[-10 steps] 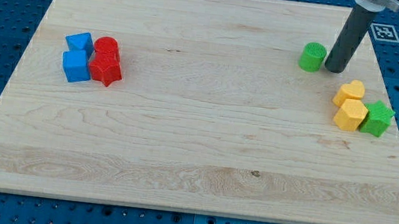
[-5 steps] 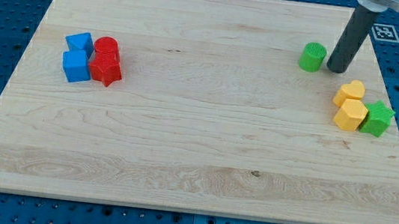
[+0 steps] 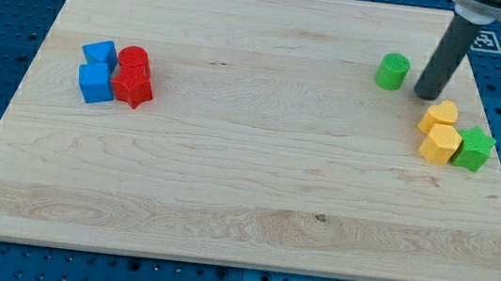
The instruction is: Slide green circle towards top center
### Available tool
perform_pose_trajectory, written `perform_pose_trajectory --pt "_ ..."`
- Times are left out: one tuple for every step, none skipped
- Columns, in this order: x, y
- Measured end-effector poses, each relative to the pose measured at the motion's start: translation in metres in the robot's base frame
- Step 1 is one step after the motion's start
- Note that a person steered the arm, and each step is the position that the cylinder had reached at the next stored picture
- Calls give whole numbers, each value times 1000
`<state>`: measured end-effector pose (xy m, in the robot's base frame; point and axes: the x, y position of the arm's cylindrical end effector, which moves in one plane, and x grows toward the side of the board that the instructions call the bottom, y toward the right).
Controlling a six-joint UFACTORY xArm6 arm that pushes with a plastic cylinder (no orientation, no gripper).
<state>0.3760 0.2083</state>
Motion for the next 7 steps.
perform_pose_trajectory --pt "-11 -10" --pt "-11 -10" --pt "-21 -23" --pt "-29 -44" --pt "-29 -78" --pt "-29 -16" --pt "-45 -18"
